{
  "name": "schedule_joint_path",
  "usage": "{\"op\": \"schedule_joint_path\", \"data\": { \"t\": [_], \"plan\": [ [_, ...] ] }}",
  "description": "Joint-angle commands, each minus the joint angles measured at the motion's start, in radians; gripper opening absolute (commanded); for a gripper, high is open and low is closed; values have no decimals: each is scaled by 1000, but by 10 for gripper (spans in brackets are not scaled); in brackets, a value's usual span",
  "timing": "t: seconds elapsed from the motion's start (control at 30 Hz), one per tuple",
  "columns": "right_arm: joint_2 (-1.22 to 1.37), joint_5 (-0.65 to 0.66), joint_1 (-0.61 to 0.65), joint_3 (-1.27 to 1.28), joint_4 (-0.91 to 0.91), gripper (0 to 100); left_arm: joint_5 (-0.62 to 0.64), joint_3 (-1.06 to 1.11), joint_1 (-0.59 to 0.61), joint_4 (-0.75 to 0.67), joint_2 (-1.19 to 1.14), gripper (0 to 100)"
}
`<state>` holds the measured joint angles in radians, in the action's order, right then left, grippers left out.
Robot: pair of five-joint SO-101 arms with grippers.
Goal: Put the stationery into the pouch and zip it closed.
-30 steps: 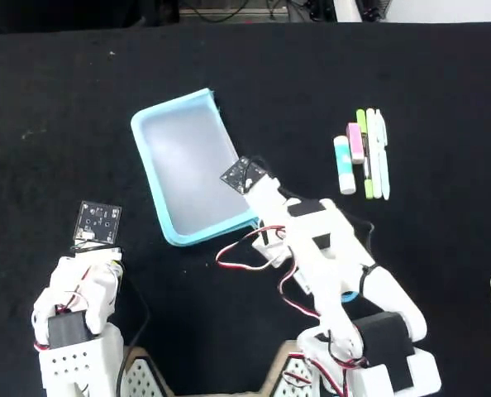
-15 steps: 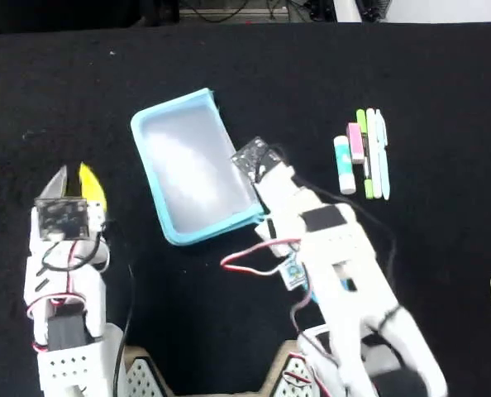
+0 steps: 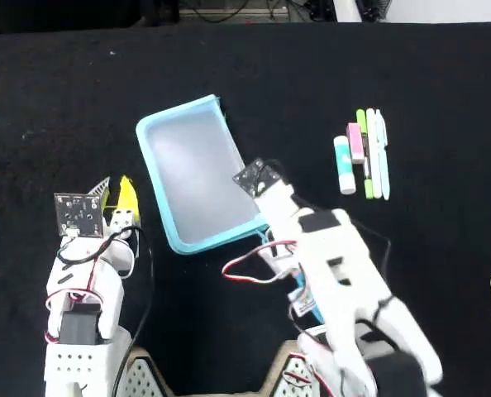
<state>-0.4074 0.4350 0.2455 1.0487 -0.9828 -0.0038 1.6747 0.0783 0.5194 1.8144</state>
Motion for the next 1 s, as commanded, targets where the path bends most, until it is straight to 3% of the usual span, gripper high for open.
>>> {"op": "schedule_joint_path", "data": {
  "t": [0.0,0.3,0.4,0.5,0.77,0.97],
  "plan": [
    [147,-6,-12,-85,12,182,25,24,-12,25,6,93],
    [309,0,-14,-140,0,168,25,24,-10,25,6,91],
    [309,26,-14,-140,-3,4,25,24,-18,25,6,91],
    [288,63,-15,-128,-14,8,25,24,-19,25,6,93],
    [-188,58,8,-127,-18,11,17,24,-108,26,3,95],
    [-522,-52,163,-124,-20,11,17,24,-110,18,5,95]
  ]
}}
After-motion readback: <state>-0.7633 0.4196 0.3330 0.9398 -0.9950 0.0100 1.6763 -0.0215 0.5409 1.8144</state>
